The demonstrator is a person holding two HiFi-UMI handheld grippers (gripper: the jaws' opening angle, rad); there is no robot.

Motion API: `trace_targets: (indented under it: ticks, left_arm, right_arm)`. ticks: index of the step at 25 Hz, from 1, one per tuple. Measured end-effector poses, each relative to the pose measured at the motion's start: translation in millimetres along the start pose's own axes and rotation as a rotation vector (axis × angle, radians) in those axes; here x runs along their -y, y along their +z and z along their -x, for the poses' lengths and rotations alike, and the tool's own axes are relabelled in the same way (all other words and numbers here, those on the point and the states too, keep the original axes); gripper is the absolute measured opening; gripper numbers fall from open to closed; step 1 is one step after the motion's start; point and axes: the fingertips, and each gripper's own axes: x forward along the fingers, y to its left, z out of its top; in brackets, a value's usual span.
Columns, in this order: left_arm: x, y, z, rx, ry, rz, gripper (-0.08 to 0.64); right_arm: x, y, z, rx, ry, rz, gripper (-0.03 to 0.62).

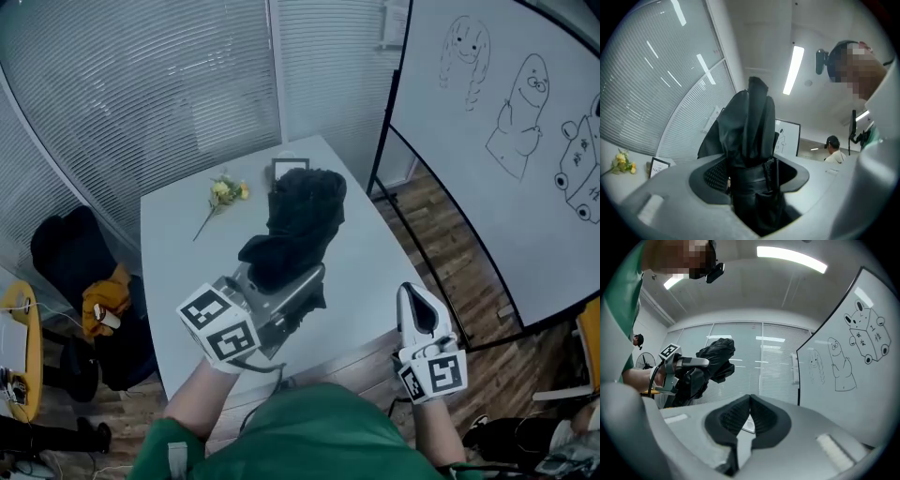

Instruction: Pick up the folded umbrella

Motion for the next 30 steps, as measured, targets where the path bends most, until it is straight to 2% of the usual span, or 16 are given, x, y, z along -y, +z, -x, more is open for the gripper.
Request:
trace_targets:
  ticks: [5, 18, 30]
  left_arm:
    - [2, 10, 8, 0.052, -0.014, 0.027, 0.265]
    - [-28, -8, 19, 0.030, 0.048, 0.138, 0.265]
    - [-39, -14, 20, 0.015, 0.062, 0.162, 0.265]
  right_arm:
    - [-7, 12, -2, 0.028, 0.021, -0.009, 0.003]
    - [-8, 8, -3, 0.028, 0.012, -0.069, 0.002]
    - [-9, -4, -8, 0.016, 0.014, -0.117, 0.003]
